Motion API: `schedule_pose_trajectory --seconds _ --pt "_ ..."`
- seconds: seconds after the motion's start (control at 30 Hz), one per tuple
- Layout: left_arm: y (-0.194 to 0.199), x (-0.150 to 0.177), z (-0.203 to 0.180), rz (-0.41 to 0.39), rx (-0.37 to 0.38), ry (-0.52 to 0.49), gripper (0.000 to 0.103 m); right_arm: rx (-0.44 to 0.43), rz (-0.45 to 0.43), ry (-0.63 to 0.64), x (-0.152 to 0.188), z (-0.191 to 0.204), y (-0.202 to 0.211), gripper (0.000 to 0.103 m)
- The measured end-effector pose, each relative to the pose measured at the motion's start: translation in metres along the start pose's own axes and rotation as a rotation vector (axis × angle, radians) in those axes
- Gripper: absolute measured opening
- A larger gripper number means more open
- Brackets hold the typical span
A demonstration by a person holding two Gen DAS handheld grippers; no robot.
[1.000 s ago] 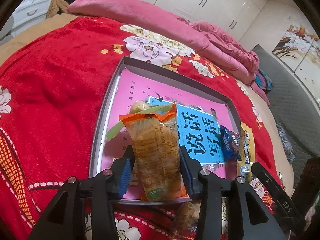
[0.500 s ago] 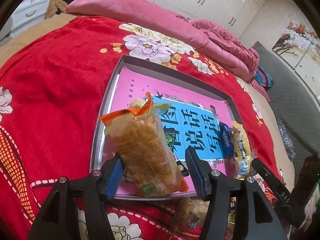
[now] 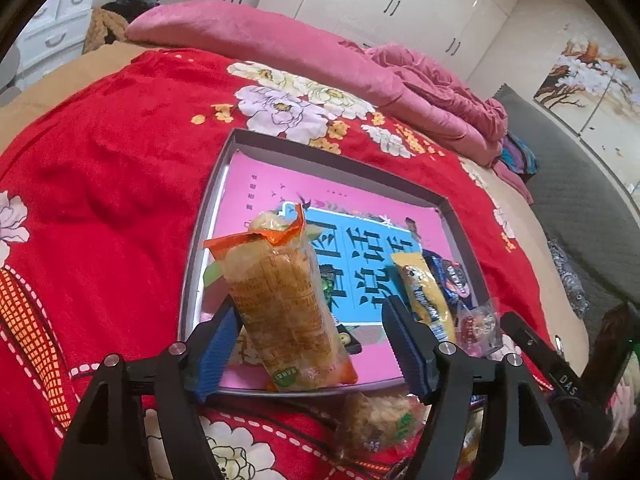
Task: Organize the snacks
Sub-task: 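Lower the gold packet and orange-top bread bag onto the tray, opening both tools, then move both open tools back toward the Snickers bar and remaining snacks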
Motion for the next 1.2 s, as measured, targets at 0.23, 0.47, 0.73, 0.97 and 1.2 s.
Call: schedule_pose_trajectory --seconds 0.23,0.47,0.73,0.97,1.2 --pt "0.006 0.0 -0.003 -0.01 0.015 -0.015 0.076 0.0 -0.009 0.0 -0.001 -0.001 0.003 0.061" --pt "0.013 0.0 -0.006 -0.027 0.015 -0.034 0.077 0.0 -0.012 0.014 -0.002 0.001 0.005 0.061" --pt "0.022 -0.002 -0.01 -0.055 0.006 -0.068 0.077 0.005 -0.018 0.033 -0.002 0.002 0.008 0.064" --pt "0.026 -0.007 -0.002 -0.076 -0.021 -0.063 0.077 0.004 -0.021 0.033 -0.003 0.002 0.01 0.064" --pt "0.041 -0.019 0.01 -0.13 -0.026 -0.037 0.077 0.006 -0.025 0.037 -0.004 0.0 0.012 0.065"
Point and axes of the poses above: each gripper's, at about its wrist camera, not at the fingertips, and y roughly against the way its jaws point, z to its left, x to its underside, the point moved 10 cm from there along -y, roughly the way its jaws point, and after that the axes turned 2 degrees about -x, right-handed, at the moved point
